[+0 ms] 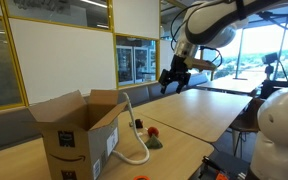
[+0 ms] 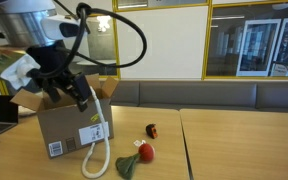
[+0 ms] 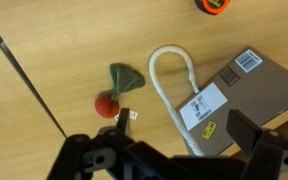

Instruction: Put all the objects on the table into the box.

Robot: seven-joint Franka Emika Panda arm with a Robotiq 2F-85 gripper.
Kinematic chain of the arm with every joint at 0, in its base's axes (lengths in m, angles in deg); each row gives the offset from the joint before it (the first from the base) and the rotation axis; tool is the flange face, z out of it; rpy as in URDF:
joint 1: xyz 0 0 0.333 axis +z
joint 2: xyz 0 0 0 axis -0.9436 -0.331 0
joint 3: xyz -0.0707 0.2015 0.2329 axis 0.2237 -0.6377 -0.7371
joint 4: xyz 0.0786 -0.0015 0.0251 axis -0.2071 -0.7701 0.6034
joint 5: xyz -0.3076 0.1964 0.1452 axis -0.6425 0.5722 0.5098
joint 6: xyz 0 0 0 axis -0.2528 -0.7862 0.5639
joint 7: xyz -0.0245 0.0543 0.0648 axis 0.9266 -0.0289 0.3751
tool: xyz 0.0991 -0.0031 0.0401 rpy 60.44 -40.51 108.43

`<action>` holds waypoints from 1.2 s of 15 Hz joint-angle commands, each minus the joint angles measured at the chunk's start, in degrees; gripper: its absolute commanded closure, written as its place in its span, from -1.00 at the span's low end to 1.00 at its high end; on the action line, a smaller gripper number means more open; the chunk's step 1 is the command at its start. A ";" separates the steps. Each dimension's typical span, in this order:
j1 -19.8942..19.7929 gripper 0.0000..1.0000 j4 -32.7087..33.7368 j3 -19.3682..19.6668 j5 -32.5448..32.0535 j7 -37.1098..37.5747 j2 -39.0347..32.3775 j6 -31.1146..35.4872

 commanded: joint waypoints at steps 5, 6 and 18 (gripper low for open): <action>1.98 -1.00 -0.01 -1.45 -0.10 -2.97 -15.99 24.99; 2.48 -1.00 -0.02 -1.28 0.16 -3.20 -18.66 27.77; 23.74 -1.00 -0.08 8.57 21.22 -21.26 -44.41 53.74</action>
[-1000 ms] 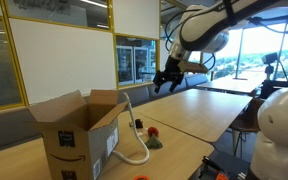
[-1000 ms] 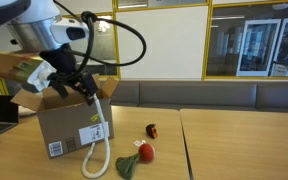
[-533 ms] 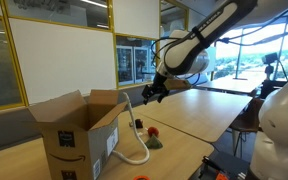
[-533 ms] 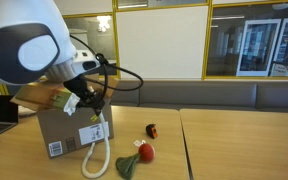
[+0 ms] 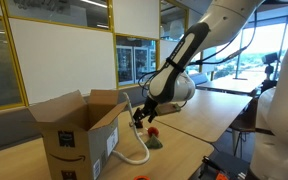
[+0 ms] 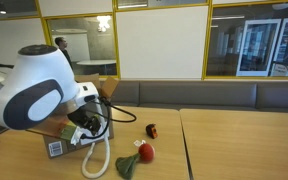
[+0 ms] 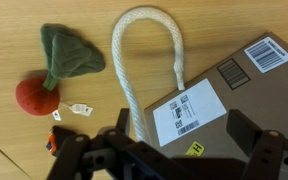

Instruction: Put all the objects on the table into the box.

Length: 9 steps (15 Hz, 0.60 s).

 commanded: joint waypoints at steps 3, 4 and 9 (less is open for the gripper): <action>11.29 -1.00 0.18 5.16 14.20 -14.88 -3.01 2.59; 12.14 -1.00 0.19 5.67 15.76 -16.99 -2.94 2.30; 12.33 -1.00 2.58 8.87 16.91 -24.03 -5.25 0.50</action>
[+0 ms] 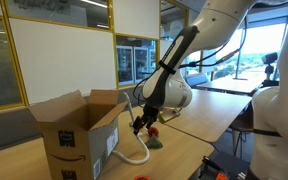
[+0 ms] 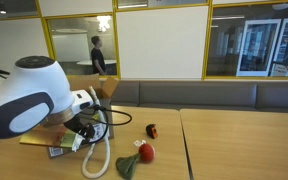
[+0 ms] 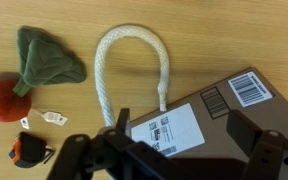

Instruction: Put all the objects on the table into the box.

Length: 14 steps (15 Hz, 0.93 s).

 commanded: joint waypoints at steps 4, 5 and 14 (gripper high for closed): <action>-0.06 -1.00 9.16 6.12 3.64 -9.73 -7.88 -5.52; -0.48 -1.00 10.94 6.48 4.58 -11.00 -9.62 -6.75; -6.84 -1.00 29.18 4.71 6.48 -15.19 -27.26 -12.29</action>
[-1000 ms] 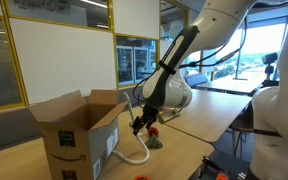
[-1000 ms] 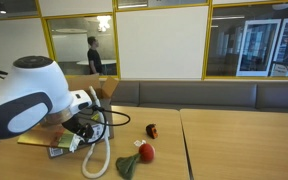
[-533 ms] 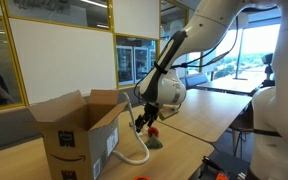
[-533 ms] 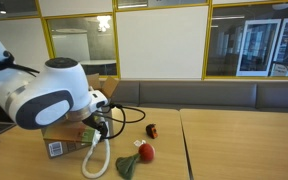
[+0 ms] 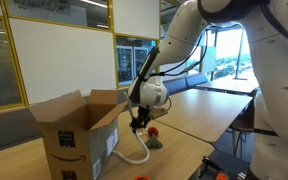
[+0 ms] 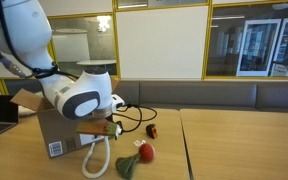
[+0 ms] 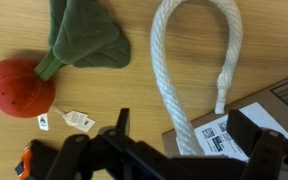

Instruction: Put all the objects on the table into the box.

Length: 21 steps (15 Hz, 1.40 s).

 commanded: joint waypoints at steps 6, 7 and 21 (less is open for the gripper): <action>-3.92 -1.00 7.58 -5.08 1.53 -5.15 -7.72 4.05; -4.28 -0.97 7.75 -5.60 1.56 -5.43 -7.84 4.26; -7.45 0.78 6.59 -8.39 1.27 -7.29 -7.34 6.31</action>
